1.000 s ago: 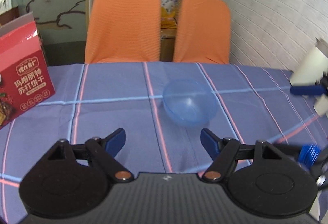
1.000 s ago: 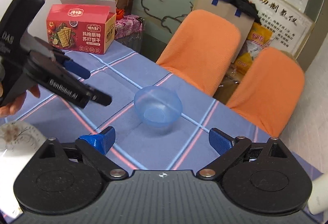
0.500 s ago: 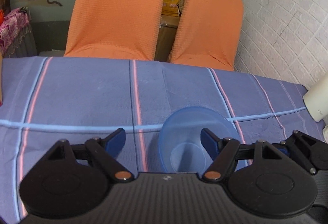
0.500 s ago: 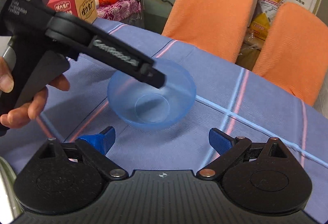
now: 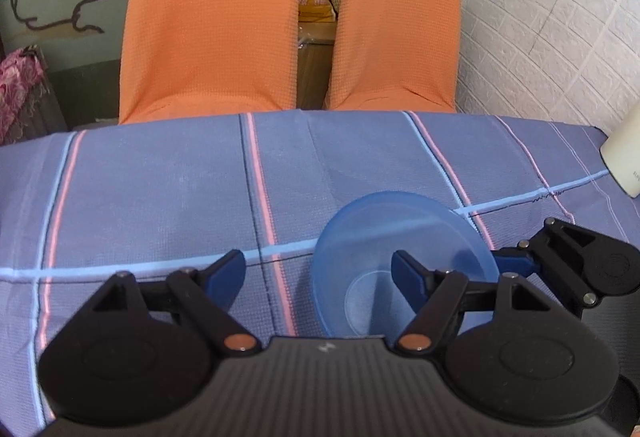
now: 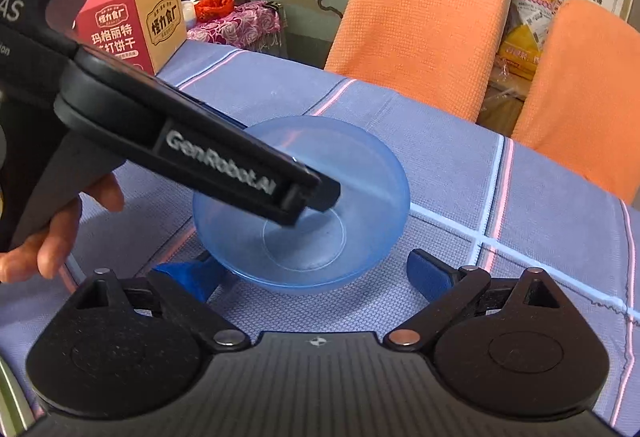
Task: Organize plates and bowls
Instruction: 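Grasp the rim of the blue plastic bowl with the left gripper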
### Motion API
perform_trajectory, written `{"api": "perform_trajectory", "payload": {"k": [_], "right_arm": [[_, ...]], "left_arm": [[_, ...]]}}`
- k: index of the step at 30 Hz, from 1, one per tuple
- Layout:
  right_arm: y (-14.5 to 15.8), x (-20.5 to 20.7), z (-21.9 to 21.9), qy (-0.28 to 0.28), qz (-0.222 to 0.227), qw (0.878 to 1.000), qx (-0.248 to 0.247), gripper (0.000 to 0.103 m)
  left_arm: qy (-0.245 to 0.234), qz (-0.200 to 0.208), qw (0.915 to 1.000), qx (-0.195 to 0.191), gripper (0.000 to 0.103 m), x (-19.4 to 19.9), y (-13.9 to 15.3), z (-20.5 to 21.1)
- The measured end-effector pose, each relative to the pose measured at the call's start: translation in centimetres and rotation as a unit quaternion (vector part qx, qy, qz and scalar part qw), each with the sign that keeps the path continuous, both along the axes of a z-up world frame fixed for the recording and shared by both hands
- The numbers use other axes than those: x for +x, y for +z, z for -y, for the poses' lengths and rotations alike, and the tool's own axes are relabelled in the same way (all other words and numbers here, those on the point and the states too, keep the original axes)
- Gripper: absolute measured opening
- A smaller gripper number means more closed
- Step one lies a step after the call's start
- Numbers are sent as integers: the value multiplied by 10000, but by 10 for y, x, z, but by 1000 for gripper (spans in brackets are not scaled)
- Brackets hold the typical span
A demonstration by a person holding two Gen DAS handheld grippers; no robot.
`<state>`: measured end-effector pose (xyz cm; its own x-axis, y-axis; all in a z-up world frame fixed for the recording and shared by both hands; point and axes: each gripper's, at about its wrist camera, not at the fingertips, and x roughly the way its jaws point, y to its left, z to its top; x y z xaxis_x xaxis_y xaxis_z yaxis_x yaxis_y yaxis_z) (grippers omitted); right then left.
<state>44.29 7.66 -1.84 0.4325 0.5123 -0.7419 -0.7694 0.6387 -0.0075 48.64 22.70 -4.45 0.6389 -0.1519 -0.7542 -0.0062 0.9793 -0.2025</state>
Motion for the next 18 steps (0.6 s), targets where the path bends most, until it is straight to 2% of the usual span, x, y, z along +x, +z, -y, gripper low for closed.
{"api": "perform_trajectory", "payload": {"k": [11,18], "right_arm": [[-9,4,5,-34,234,9991,364,90],[-9,5,6,37,304,9986,431,91]], "left_arm": [[-145,211,9992,304,75,-10,-5,8],[-99,278,9991,298,74,-11,-6,9]]}}
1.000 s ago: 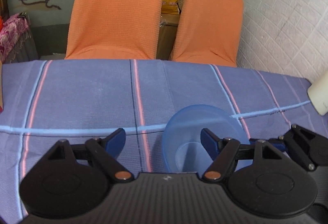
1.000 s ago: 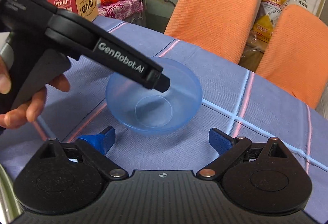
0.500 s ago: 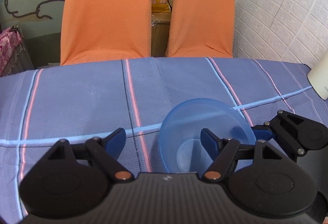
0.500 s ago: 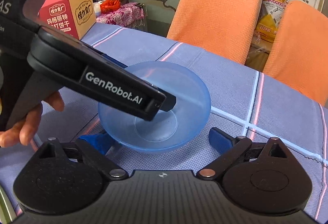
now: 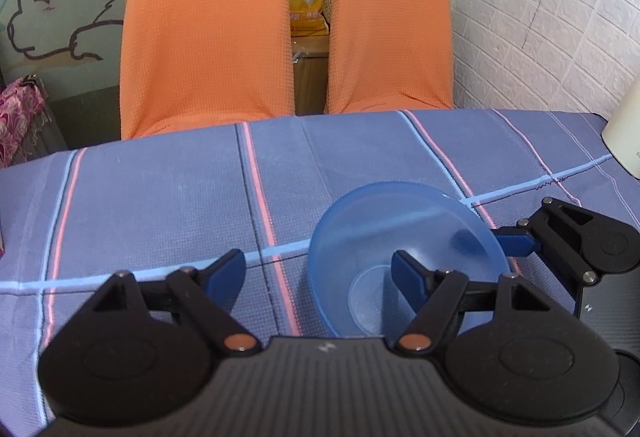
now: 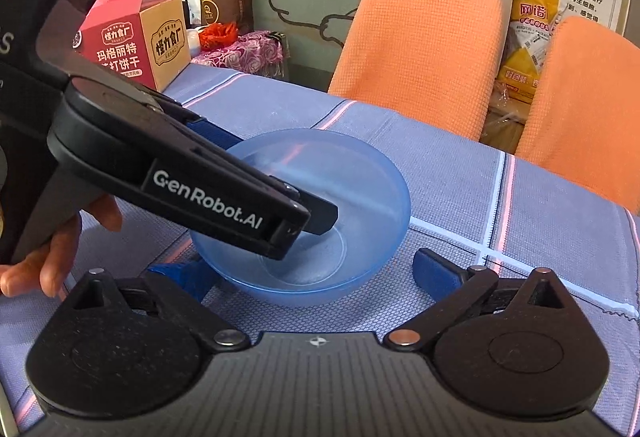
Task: Organize plates and bowls
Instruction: 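Grasp the rim of the blue plastic bowl with the left gripper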
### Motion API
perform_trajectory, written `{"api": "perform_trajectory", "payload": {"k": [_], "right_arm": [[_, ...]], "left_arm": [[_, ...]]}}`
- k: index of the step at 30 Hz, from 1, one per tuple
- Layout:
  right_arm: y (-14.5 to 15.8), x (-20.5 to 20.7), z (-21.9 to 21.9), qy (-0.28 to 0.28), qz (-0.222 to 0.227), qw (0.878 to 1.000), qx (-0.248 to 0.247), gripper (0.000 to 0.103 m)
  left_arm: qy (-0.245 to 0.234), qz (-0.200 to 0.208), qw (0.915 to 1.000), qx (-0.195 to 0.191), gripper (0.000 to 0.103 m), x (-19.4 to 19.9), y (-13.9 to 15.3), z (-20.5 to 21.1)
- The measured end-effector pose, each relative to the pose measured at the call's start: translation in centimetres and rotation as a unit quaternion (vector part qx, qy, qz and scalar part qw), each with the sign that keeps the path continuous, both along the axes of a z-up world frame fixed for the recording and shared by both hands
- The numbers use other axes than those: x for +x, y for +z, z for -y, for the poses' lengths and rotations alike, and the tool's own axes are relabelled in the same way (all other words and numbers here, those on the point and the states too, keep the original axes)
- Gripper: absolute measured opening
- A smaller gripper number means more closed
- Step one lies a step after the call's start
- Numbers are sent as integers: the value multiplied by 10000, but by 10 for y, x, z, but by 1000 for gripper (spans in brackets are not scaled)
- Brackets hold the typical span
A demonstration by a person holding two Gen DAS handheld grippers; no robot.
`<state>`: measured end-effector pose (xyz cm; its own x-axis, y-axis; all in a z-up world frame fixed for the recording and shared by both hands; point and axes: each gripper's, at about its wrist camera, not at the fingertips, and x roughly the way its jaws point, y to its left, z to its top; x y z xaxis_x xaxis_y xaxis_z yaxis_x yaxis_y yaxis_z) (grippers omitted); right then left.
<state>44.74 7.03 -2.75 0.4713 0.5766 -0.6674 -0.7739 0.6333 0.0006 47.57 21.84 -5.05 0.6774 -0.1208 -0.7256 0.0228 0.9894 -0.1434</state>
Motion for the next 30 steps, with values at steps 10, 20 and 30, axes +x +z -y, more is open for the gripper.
{"api": "perform_trajectory", "payload": {"k": [10,20,30], "right_arm": [[5,2,-7,359,-106,9993,37,80],[28,-23,-1,447,-81,9989,126,75],[80,-94,48,314,387,9987,66,75]], "left_arm": [[49,-16,9997,222,56,-1,1,5],[-55,-138,9997,-212,41,-28,23,15],[-274,270,9990,-213,41,-108,85,74]]}}
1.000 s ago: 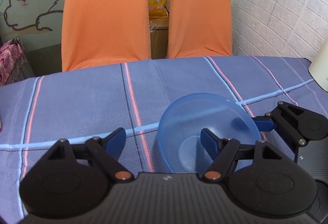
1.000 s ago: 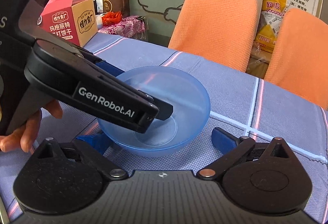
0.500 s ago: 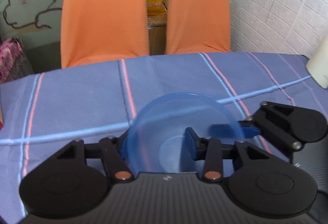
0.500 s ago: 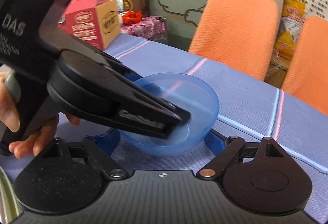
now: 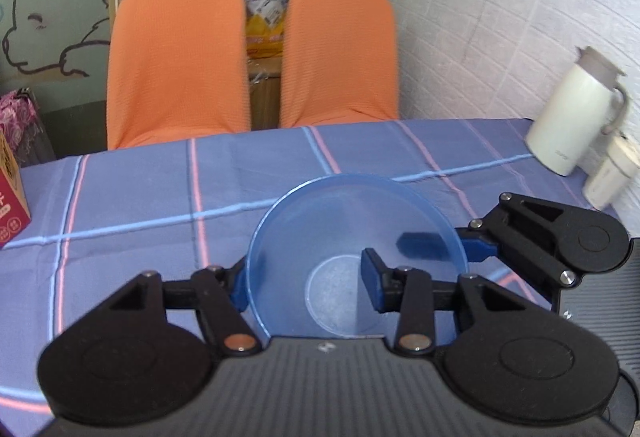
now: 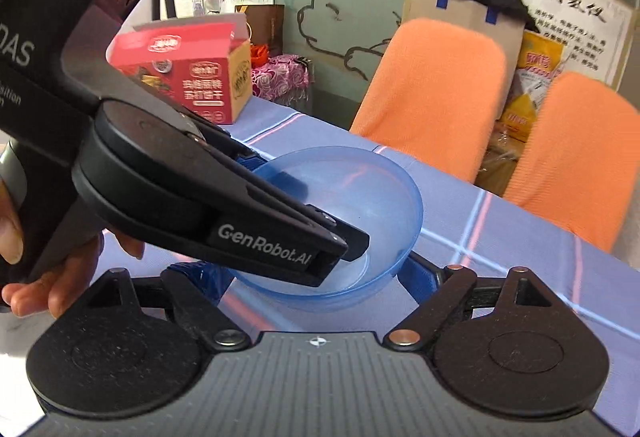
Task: Organize plates and bowls
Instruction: 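Grasp the rim of the blue plastic bowl with the left gripper, then carry the blue bowl into the white bowl and open the left gripper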
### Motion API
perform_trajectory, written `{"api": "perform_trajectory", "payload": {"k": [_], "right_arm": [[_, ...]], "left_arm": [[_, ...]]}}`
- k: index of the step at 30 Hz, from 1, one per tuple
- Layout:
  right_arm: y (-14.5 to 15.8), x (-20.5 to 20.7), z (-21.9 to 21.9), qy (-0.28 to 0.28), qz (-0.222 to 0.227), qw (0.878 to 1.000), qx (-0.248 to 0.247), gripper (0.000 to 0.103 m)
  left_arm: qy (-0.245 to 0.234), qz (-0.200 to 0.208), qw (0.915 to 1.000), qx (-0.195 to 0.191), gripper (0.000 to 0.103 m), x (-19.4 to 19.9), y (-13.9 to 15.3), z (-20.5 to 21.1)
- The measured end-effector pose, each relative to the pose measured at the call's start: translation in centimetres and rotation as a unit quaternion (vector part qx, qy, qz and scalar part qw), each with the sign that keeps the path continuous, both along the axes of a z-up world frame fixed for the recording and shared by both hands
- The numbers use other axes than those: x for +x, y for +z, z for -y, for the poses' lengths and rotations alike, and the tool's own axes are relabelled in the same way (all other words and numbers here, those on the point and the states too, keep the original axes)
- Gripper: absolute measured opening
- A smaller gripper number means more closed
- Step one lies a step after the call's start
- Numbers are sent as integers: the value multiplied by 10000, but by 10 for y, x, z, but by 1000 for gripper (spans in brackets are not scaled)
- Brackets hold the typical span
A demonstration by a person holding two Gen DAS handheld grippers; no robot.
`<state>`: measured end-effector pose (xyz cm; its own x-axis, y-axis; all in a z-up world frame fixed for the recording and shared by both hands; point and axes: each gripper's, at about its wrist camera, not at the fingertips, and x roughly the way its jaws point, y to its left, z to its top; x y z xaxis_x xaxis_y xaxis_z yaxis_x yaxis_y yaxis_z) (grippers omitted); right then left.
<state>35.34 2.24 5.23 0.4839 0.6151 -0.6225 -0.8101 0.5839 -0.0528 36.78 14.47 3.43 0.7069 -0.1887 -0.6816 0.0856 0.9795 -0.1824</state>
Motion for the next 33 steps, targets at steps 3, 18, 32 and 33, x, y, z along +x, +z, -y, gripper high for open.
{"api": "perform_trajectory", "payload": {"k": [3,18,32,33], "right_arm": [[10,-30,21,-74,44,9999,-75,75],[4,-127,112,-772,-81,9969,93,75],[-41,-133,132,-981,-498,9931,396,75],[-42,-135,135,-992,-497,9930,411,75]], "left_arm": [[-124,132,9998,16,42,-32,10,28],[-1034,290,9941,162,46,-137,10,145],[-1043,-27,9933,499,58,-137,-43,159],[-1070,-79,9935,366,67,-136,-44,156]]}}
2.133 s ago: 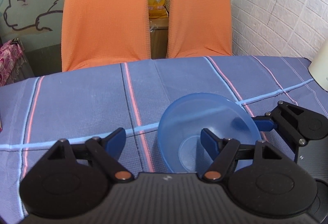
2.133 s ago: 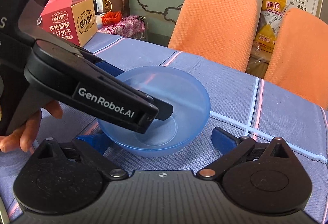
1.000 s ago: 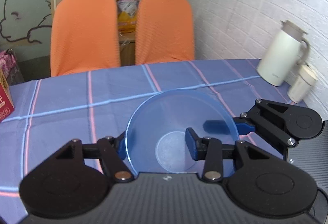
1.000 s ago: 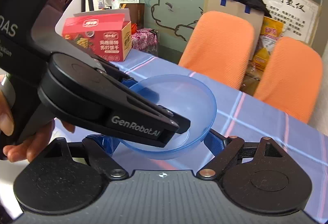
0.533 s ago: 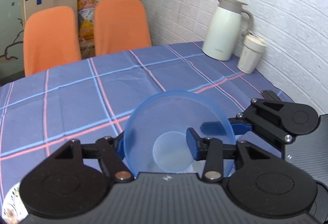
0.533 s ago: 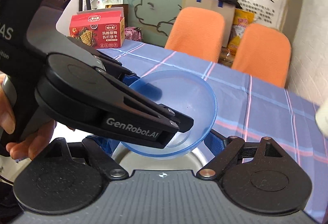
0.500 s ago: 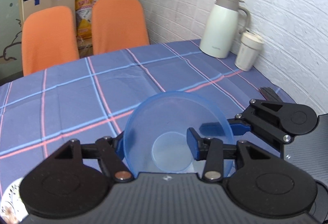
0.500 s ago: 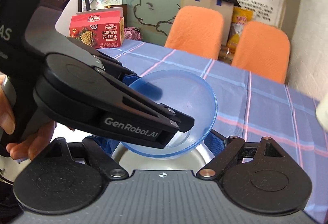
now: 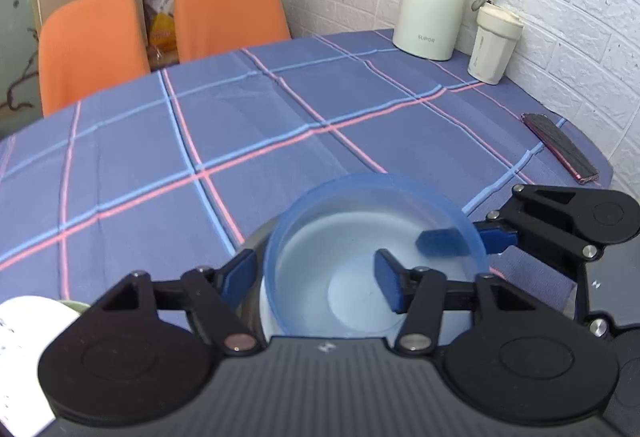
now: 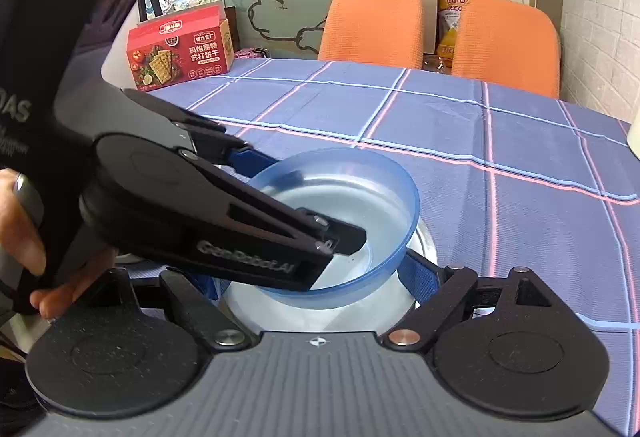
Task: Organize plates and bowls
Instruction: 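Carry the blue bowl into the white bowl and open the left gripper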
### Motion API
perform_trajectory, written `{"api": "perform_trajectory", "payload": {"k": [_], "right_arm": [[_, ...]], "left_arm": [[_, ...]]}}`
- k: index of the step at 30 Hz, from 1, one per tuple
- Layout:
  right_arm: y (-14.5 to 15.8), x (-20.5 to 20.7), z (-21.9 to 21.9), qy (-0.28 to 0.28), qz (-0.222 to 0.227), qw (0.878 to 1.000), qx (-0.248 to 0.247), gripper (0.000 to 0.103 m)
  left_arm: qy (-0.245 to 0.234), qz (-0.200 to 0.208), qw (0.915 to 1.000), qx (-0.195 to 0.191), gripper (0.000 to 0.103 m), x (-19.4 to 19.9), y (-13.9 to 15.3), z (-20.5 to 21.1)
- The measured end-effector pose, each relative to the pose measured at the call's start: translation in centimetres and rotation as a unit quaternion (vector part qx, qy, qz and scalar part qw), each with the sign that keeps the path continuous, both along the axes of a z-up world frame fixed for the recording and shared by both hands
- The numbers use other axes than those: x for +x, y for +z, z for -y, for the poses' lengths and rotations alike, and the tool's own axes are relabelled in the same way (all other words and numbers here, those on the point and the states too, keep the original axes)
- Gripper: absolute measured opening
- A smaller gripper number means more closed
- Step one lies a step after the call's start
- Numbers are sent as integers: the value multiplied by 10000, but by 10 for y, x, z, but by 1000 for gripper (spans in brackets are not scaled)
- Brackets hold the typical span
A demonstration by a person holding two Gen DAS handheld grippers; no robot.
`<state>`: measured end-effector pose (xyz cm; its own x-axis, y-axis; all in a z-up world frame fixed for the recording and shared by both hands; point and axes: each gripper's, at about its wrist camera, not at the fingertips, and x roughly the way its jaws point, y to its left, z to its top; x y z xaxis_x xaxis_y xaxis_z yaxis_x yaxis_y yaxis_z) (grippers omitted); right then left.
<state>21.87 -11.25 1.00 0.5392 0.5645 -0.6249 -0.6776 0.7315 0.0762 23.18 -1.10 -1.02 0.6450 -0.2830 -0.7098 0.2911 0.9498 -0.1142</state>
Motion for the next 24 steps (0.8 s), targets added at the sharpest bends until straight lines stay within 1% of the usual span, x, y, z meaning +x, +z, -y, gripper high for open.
{"api": "perform_trajectory", "payload": {"k": [1,4,9,13,16,20,24], "right_arm": [[1,-1,2,-27,-14,10000,36,76],[1,-9,9,-37,-34,9999,114,76],[1,-27,14,-40,142,9996,-220,76],[3,-38,23,-122,177,9995,-243,76],[5,-50,32,-284,284,9992,-90,77],[6,-63,42,-686,438,9965,211,77],[2,-64,47,-1133,461,9903,660,77]], "left_arm": [[-20,-34,9999,-119,71,0,-1,-2],[-53,30,9996,-284,77,-2,-1,-6],[-99,116,9989,-447,77,-8,4,-11],[-38,239,9984,-519,77,-13,11,-16],[59,360,9972,-645,77,-19,18,-21],[370,544,9958,-629,77,-29,25,-24],[711,488,9947,-563,78,-36,24,-26]]}}
